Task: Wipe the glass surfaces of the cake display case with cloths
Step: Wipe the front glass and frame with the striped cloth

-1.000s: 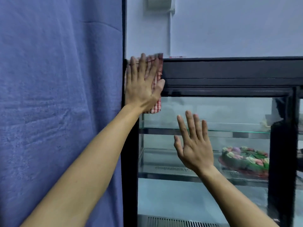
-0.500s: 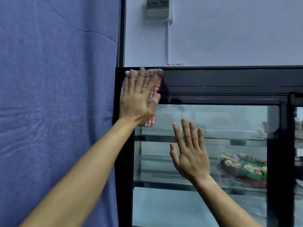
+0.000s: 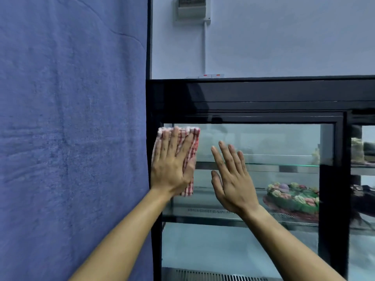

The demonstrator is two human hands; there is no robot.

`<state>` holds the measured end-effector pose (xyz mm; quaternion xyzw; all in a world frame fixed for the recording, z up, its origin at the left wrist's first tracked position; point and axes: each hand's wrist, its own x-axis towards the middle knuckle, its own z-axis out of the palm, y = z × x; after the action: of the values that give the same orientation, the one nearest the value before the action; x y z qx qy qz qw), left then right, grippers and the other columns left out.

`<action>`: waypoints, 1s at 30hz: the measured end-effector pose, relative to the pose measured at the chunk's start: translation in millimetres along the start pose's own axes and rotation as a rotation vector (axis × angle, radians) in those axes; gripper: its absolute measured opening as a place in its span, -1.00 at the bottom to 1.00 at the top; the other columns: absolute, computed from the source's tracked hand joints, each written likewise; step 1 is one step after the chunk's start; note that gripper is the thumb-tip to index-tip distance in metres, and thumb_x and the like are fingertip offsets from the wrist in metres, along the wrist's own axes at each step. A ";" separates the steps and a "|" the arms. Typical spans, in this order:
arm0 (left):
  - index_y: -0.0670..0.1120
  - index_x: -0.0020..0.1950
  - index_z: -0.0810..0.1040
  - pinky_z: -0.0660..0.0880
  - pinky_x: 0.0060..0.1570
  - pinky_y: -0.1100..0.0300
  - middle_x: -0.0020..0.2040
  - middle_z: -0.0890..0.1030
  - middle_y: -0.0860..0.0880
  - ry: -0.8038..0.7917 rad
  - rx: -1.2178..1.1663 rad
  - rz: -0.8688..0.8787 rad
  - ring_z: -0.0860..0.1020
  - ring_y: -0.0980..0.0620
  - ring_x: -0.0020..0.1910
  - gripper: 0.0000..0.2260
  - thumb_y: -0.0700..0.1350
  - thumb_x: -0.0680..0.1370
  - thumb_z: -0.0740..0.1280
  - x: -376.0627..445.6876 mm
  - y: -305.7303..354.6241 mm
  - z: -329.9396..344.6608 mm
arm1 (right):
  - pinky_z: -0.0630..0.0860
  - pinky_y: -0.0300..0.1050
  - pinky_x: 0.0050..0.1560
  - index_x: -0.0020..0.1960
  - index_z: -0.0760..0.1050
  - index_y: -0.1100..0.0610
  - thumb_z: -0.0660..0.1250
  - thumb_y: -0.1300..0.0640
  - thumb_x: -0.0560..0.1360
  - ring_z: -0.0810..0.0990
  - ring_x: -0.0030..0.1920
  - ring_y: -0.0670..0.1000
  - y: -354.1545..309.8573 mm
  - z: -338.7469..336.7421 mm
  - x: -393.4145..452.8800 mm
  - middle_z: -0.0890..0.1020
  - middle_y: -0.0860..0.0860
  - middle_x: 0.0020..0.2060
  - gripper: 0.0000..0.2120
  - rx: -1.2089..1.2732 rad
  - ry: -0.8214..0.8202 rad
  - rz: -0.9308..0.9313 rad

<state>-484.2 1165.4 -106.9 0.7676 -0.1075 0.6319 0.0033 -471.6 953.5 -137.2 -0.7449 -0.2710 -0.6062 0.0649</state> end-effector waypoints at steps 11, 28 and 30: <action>-0.02 0.69 0.16 -0.04 0.63 -0.24 0.70 0.01 -0.20 -0.062 -0.028 -0.048 -0.03 -0.24 0.68 -0.42 0.12 0.68 -0.01 -69.6 9.4 8.3 | 0.01 0.25 0.64 0.68 0.08 0.09 0.12 -0.03 0.69 0.01 0.66 0.22 18.2 0.6 -6.9 0.06 0.14 0.67 -0.39 -0.192 0.005 -0.063; -0.04 0.71 0.09 -0.11 0.65 -0.17 0.70 0.01 -0.19 0.034 -0.031 -0.066 -0.05 -0.22 0.69 -0.48 0.04 0.74 -0.03 23.2 -0.1 -8.3 | 0.02 0.26 0.63 0.68 0.08 0.09 0.10 -0.02 0.70 0.03 0.66 0.24 17.7 4.9 -7.7 0.09 0.15 0.66 -0.41 -0.194 0.045 -0.056; -0.07 0.71 0.05 -0.08 0.64 -0.22 0.70 -0.04 -0.19 0.029 -0.049 -0.041 -0.08 -0.24 0.68 -0.47 0.00 0.73 0.01 -26.3 14.9 -0.8 | 0.01 0.25 0.63 0.68 0.08 0.09 0.09 -0.02 0.70 0.03 0.66 0.24 17.7 4.8 -7.8 0.09 0.15 0.66 -0.41 -0.189 0.050 -0.055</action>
<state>-492.2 1155.2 -134.2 0.7599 -0.1071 0.6400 0.0369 -459.9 938.1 -141.7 -0.7246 -0.2311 -0.6491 -0.0157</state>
